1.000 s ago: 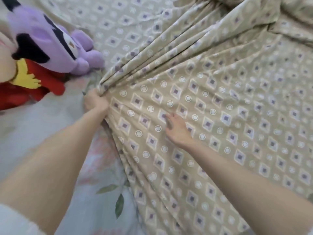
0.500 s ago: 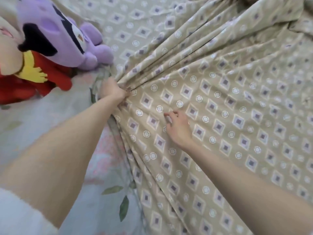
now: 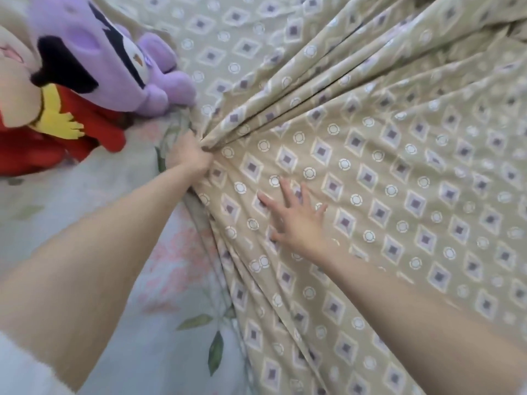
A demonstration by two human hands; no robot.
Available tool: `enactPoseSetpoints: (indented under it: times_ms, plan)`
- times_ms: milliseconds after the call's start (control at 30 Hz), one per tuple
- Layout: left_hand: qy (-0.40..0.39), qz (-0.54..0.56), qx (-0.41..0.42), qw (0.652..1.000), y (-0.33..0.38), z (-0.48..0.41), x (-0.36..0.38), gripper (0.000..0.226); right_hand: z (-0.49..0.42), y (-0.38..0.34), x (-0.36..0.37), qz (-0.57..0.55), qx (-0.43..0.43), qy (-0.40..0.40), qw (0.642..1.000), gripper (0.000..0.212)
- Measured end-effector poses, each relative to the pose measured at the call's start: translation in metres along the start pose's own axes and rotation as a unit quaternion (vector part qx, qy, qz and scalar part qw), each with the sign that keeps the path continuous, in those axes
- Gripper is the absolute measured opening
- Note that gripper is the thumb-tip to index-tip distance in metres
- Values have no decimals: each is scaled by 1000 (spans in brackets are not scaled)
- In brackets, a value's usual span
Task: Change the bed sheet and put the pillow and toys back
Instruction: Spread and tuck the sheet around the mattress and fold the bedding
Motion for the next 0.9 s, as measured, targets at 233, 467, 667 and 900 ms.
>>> enactPoseSetpoints:
  times_ms: [233, 467, 667, 900]
  plan:
    - [-74, 132, -31, 988, -10, 12, -4, 78, 30, -16, -38, -208, 30, 169, 963, 16]
    - [-154, 256, -130, 946, -6, 35, -8, 55, 74, -58, 13, -203, -13, 32, 979, 33]
    - [-163, 312, -149, 924, 8, 43, -25, 21, 81, -49, 6, -165, 52, 77, 982, 33]
    - [-122, 419, -154, 886, 43, 41, -13, 43, 85, 13, -14, -298, 192, 116, 928, 16]
Point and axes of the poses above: each hand's wrist, its own z-axis away from the middle knuckle, its own x-axis out of the palm, y = z × x, the point moved 9 cm from there along -z, towards the middle knuckle, and after that the axes turned 3 degrees about y, right-handed, at the moved point
